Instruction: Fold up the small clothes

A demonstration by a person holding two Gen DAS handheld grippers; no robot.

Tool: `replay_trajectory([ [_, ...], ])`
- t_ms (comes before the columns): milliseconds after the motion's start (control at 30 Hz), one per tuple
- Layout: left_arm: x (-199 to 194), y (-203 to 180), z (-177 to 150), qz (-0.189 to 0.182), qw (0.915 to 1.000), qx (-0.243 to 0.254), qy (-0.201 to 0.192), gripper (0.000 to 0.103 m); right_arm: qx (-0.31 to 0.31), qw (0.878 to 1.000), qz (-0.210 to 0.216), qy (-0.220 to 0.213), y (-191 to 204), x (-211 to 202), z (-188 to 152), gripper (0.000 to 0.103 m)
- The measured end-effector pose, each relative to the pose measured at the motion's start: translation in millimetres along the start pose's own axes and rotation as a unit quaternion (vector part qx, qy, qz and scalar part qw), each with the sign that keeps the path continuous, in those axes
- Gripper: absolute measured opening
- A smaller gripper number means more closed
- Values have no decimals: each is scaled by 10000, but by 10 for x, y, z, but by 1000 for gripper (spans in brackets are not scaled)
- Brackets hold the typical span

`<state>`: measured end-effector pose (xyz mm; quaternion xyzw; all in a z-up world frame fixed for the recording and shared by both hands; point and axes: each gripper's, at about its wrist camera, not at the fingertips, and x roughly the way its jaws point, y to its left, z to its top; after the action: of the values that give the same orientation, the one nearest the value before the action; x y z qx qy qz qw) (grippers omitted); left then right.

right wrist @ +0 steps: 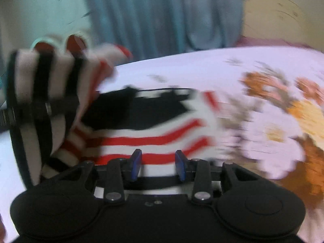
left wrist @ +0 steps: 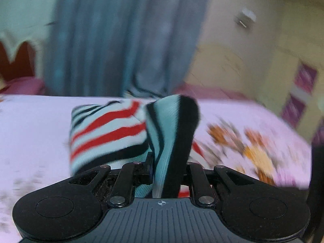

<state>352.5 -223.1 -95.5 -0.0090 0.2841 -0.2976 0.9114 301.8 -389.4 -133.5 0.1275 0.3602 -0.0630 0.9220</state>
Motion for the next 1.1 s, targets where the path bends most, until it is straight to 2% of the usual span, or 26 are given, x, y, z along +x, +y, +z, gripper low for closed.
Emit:
replay_trajectory([
  [100,264,-357,-240,-10,9972,498,558,16,326,9993,-154,43,-403,-85,-13,37],
  [167,269,-488,-404,216,9946,840,564,20,498,9987,-97,76,-607,-132,-10,37],
  [233,178,-510,-433,103,9942,929,528,46,607,9981,-57,38,-705,-158,28,37],
  [333,12,-569,-414,-136,9949,827,569,66,825,9963,223,-79,-779,-186,99,40],
  [467,-361,-487,-400,-302,9960,681,490,67,1202,9866,1083,202,-812,-31,225,46],
  [567,-647,-249,-336,-95,9995,205,212,68,1377,9772,1520,557,-741,155,243,49],
  [633,-803,-58,-296,202,9998,-68,52,68,1443,9738,1618,681,-714,267,234,54],
  [700,-874,126,-262,545,9984,-172,26,69,1599,9690,1724,755,-717,361,256,54],
  [800,-890,403,-273,910,9946,-491,83,69,1744,9666,1802,532,-744,258,305,54],
  [867,-867,523,-282,1023,9924,-669,121,69,1648,9689,1775,503,-740,266,357,55],
  [1000,-635,640,-335,1090,9897,-889,274,69,1593,9650,1837,979,-675,491,314,57],
  [1100,-412,629,-370,1062,9892,-972,291,69,1450,9697,1695,1001,-622,570,271,49],
])
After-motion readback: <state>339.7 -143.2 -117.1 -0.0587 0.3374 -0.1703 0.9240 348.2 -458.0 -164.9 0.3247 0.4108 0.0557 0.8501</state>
